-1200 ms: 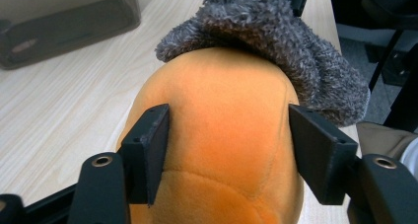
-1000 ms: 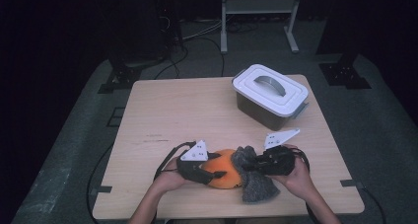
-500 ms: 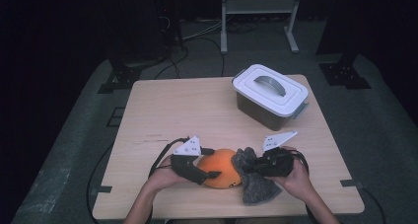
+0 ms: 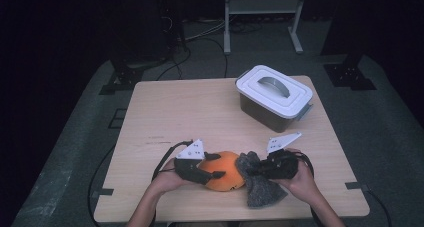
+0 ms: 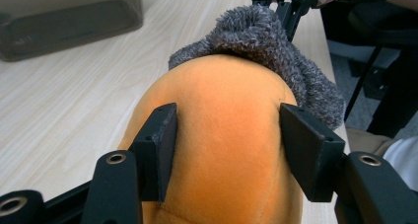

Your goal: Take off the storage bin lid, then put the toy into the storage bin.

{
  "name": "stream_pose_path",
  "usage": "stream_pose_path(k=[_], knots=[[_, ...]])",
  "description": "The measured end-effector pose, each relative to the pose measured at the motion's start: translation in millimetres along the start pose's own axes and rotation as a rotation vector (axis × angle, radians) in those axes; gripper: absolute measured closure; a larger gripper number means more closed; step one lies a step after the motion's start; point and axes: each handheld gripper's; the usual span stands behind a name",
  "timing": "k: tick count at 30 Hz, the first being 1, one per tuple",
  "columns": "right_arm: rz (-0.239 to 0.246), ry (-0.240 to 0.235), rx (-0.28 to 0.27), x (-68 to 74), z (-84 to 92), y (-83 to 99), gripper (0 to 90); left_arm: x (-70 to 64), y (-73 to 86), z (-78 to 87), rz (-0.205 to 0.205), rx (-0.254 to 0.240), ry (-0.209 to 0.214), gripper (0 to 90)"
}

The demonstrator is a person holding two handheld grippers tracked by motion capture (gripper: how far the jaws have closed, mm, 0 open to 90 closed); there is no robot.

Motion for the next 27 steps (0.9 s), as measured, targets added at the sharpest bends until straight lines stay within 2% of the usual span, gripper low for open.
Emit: stream_pose_path(k=[2,7,10,13,19,21,22,23,25,26,27], knots=[[0.001,-0.001,-0.004,1.0,2.2,-1.0,77.8,-1.6,-1.1,-1.2,-0.007,0.004,0.004,41.7],[-0.002,-0.05,-0.065,7.9,8.4,-7.5,77.8,-6.0,-2.9,-3.5,-0.033,0.017,0.028,42.8],[0.012,-0.05,-0.037,9.5,-0.9,-8.7,77.7,-4.1,-2.4,0.4,-0.029,0.025,0.041,43.7],[0.005,-0.065,-0.021,6.6,-5.0,-6.2,77.7,-3.5,-0.8,3.0,-0.031,0.037,0.063,45.8],[-0.019,-0.029,0.044,-4.3,-7.1,7.3,77.7,-2.1,1.5,8.4,-0.031,0.039,0.103,46.1],[-0.022,-0.03,0.049,-5.3,-7.5,8.4,77.7,-1.7,-1.1,9.3,-0.04,0.026,0.101,40.9],[-0.019,-0.026,0.052,-4.4,-8.0,7.8,77.6,-1.0,-2.9,10.3,-0.04,0.019,0.088,35.2],[-0.014,-0.019,0.055,-3.8,-8.5,7.3,77.5,0.5,-4.7,10.5,-0.018,0.022,0.065,27.9],[-0.019,-0.022,0.062,-4.8,-9.2,7.7,77.5,5.3,-5.0,9.2,0.035,0.081,0.018,11.3],[-0.02,-0.024,0.062,-5.9,-9.6,8.1,77.5,8.3,-2.3,8.0,0.07,0.102,0.035,10.0],[-0.027,-0.027,0.062,-6.6,-9.5,8.2,77.5,10.0,1.2,6.4,0.102,0.102,0.06,10.1]])
Point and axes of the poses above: each handheld gripper's, and its own axes: z roughly backward along the jaws, y roughly out of its underside, x roughly to its left, and after that the axes turned 13 degrees about -z, right-handed
